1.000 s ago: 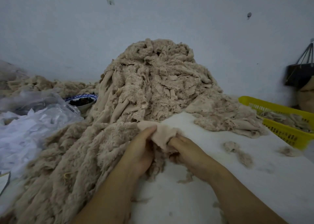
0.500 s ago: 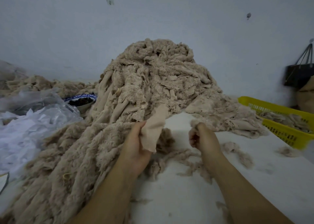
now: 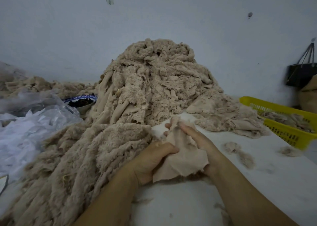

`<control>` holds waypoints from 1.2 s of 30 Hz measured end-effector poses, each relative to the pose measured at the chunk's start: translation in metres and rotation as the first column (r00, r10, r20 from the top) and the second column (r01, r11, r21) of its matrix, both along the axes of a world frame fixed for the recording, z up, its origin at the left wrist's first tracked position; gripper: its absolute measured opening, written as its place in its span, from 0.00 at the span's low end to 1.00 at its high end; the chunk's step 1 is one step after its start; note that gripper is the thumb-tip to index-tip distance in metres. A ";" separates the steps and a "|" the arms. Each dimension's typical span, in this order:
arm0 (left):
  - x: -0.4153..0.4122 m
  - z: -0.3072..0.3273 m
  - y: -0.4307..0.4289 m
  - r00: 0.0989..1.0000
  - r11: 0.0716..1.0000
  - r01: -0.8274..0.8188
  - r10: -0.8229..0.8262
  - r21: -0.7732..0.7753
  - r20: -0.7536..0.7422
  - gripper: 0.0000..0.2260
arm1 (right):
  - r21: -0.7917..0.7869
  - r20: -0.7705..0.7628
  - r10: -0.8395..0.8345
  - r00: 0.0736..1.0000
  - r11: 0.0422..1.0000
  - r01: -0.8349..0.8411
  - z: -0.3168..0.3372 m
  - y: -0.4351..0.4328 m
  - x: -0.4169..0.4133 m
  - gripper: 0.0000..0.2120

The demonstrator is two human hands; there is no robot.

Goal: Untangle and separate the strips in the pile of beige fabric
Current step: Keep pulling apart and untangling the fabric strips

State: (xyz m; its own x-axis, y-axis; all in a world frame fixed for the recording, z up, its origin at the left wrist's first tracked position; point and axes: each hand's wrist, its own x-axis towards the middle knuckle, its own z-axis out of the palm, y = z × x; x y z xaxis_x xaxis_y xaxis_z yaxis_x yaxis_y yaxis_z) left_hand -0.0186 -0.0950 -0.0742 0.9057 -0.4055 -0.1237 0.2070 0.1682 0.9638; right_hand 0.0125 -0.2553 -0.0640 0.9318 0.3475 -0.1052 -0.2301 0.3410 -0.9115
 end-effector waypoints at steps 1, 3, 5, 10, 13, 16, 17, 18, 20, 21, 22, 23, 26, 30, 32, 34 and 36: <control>0.002 -0.001 0.000 1.000 1.000 -0.014 0.014 0.011 0.006 0.20 | 0.023 0.015 -0.019 1.000 1.000 0.019 0.001 -0.002 0.001 0.19; 0.007 0.001 -0.002 0.995 0.998 -0.068 0.067 0.008 0.069 0.21 | 0.032 0.048 -0.069 0.996 0.997 0.067 0.002 0.001 0.003 0.22; 0.009 0.003 -0.003 0.978 0.988 -0.154 0.155 -0.020 0.140 0.24 | -0.019 0.117 -0.061 0.991 0.998 0.064 0.001 0.005 0.002 0.17; 0.012 0.003 0.002 0.952 0.963 -0.268 0.269 -0.023 0.143 0.22 | -0.391 0.322 0.163 0.933 0.920 -0.025 -0.005 0.016 -0.010 0.10; 0.014 0.006 0.006 0.935 0.907 -0.343 0.355 -0.243 0.004 0.22 | -0.630 0.339 0.292 0.894 0.776 -0.014 -0.008 0.018 -0.011 0.12; 0.015 0.011 0.012 0.929 0.829 -0.350 0.366 -0.436 -0.049 0.16 | -0.654 0.313 0.241 0.919 0.756 0.025 -0.013 0.017 -0.005 0.12; 0.017 0.010 0.013 0.935 0.823 -0.331 0.353 -0.461 -0.042 0.12 | -0.608 0.313 0.208 0.927 0.793 0.027 -0.014 0.017 -0.004 0.11; 0.017 0.010 0.013 0.936 0.824 -0.326 0.352 -0.464 -0.034 0.08 | -0.547 0.302 0.178 0.937 0.837 0.017 -0.014 0.017 -0.003 0.09; 0.017 0.009 0.011 0.926 0.834 -0.342 0.378 -0.432 -0.004 0.06 | -0.417 0.290 0.169 0.942 0.908 -0.035 -0.017 0.016 -0.002 0.17; 0.017 0.009 0.010 0.922 0.845 -0.345 0.387 -0.408 0.020 0.07 | -0.390 0.287 0.172 0.942 0.920 -0.050 -0.015 0.017 -0.005 0.17; 0.017 0.007 0.009 0.923 0.862 -0.335 0.381 -0.379 0.051 0.07 | -0.376 0.293 0.166 0.942 0.925 -0.046 -0.011 0.019 -0.007 0.14; 0.016 0.005 0.008 0.929 0.886 -0.313 0.361 -0.344 0.084 0.07 | -0.358 0.278 0.172 0.945 0.932 -0.064 -0.008 0.020 -0.010 0.13; 0.013 0.001 0.005 0.951 0.939 -0.248 0.283 -0.238 0.128 0.07 | -0.187 0.288 0.025 0.957 0.982 0.031 -0.008 0.020 -0.004 0.15; 0.015 -0.003 0.001 0.960 0.948 -0.251 0.269 -0.195 0.074 0.12 | 0.028 0.158 -0.245 0.957 0.969 0.244 -0.003 0.012 0.008 0.17; 0.015 -0.002 0.000 0.961 0.942 -0.260 0.274 -0.214 0.039 0.13 | 0.067 0.132 -0.290 0.948 0.957 0.283 0.000 0.010 0.009 0.19; 0.015 0.001 0.000 0.960 0.934 -0.272 0.282 -0.233 0.007 0.14 | 0.071 0.144 -0.272 0.951 0.962 0.264 0.002 0.012 0.006 0.16; 0.013 0.004 0.000 0.960 0.946 -0.261 0.276 -0.192 0.056 0.19 | 0.041 0.191 -0.219 0.957 0.976 0.215 0.000 0.014 0.003 0.18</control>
State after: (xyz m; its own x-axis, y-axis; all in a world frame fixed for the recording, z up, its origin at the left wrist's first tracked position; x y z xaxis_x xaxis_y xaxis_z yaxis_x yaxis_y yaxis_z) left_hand -0.0061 -0.0948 -0.0700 0.9879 -0.1549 0.0074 0.0526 0.3795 0.9237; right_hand 0.0154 -0.2416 -0.0638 0.9869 0.1345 0.0895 0.0317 0.3817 -0.9237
